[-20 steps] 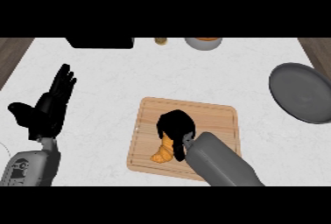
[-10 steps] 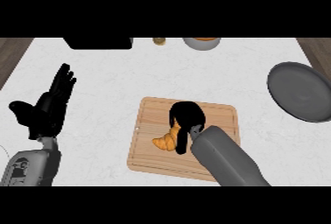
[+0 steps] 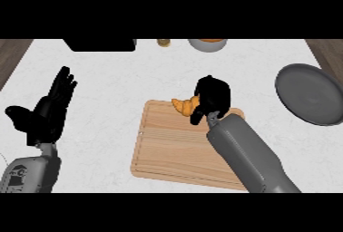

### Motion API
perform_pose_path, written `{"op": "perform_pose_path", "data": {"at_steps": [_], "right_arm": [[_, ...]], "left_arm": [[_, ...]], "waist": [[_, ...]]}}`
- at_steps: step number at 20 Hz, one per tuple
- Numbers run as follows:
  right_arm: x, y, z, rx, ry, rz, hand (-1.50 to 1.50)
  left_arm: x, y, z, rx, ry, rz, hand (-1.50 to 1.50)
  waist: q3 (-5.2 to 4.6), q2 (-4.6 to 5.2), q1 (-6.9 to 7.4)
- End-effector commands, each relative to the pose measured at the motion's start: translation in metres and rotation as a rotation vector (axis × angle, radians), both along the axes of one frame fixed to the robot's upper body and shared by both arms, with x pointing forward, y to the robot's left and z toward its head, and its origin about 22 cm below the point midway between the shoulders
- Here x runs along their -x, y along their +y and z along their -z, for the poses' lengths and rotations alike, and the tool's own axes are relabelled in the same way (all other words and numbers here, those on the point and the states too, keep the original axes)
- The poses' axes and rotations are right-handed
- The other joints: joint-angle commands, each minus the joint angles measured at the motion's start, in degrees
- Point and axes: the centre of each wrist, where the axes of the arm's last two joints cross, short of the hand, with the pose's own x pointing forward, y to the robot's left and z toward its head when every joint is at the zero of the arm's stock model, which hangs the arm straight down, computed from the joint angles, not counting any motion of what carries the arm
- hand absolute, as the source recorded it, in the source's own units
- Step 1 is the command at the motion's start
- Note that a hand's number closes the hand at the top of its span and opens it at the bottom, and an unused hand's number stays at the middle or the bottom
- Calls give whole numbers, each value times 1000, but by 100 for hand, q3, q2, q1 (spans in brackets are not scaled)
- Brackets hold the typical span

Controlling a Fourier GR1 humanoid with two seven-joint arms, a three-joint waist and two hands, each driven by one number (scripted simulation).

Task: Pick the croissant from the cutting board and place it in the pan

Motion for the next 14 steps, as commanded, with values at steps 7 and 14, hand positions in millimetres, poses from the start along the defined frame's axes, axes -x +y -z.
{"op": "perform_pose_path", "data": {"at_steps": [7, 14], "right_arm": [[15, -38, -62, -8, -375, 212, 150], [-3, -107, -107, -313, -552, 327, 150]], "left_arm": [[-8, -4, -2, -6, -8, 1, 0], [-6, 2, -7, 3, -10, -7, 0]], "waist": [[0, 7, -47], [10, 35, -5]]}}
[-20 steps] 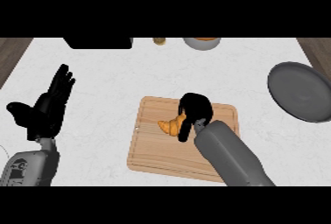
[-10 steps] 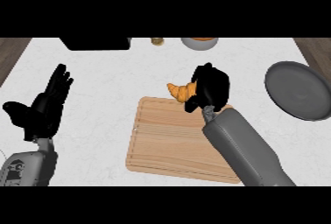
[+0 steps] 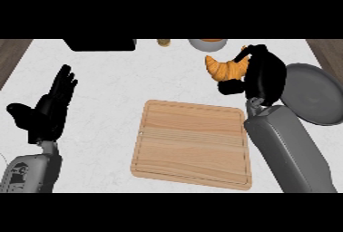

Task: Pick the croissant from the cutting board and place it in the pan

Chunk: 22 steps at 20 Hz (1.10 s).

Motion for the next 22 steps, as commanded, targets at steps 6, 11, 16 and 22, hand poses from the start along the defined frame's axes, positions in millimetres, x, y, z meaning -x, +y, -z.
{"op": "perform_pose_path", "data": {"at_steps": [6, 11, 16, 22], "right_arm": [[-16, -125, -11, -119, -108, 138, 150], [-16, -208, 21, -14, -97, 216, 150], [4, -278, 59, 104, -54, 311, 150], [5, -312, 68, 68, -69, 356, 150]], "left_arm": [[2, -16, -3, -6, -6, 18, 0], [-14, -16, -6, 1, -3, 21, 0], [0, -18, -3, -3, -10, 42, 0], [-2, -26, -4, 1, -12, 62, 0]], "waist": [[1, 17, 71], [5, 61, 82], [19, 98, 232], [29, 134, 332]]}}
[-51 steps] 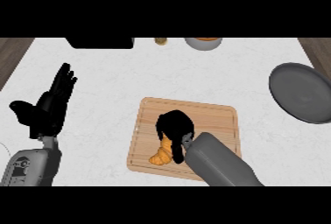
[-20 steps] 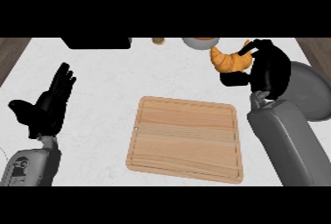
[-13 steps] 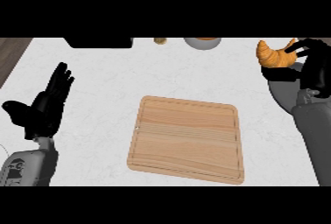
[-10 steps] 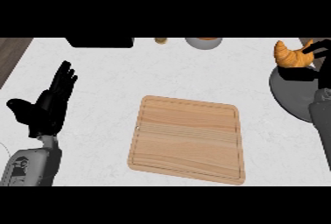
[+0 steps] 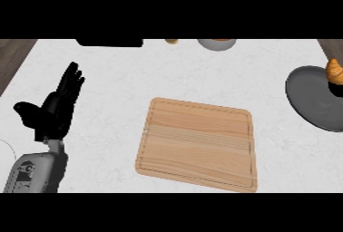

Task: Pick the croissant from the cutting board and place it in the pan

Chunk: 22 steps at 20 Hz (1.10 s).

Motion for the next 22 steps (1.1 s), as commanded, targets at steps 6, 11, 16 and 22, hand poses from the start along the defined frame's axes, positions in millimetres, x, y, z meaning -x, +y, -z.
{"op": "perform_pose_path", "data": {"at_steps": [6, 11, 16, 22], "right_arm": [[13, -28, 24, -169, -75, 0, 150], [16, -28, 38, -434, 73, -81, -150], [29, -40, 43, -438, 46, -139, -150], [34, -36, 54, -430, -248, -151, -150]], "left_arm": [[1, -8, 5, 4, -4, 23, 0], [-11, -4, -6, 26, -25, 38, 0], [-10, -6, -3, 9, -22, 36, 0], [0, 0, 7, -3, -8, 0, 0]], "waist": [[30, 48, 88], [35, 99, 133], [29, 92, 153], [24, 26, 51]]}}
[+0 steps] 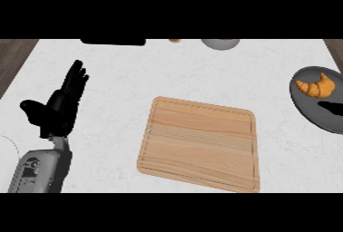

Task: Pick the croissant from the cutting board and place it in the pan

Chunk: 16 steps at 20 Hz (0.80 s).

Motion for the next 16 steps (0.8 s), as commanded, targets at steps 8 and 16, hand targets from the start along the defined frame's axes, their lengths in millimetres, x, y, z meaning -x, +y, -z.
{"op": "perform_pose_path", "data": {"at_steps": [8, 16], "right_arm": [[46, -25, 28, -244, -332, -80, -150], [102, -52, 32, -260, -355, -215, -150]], "left_arm": [[5, 6, 3, -2, 26, -44, 0], [30, 14, 13, -9, 52, -84, 0]], "waist": [[-42, -154, -328], [-77, -248, -494]]}}
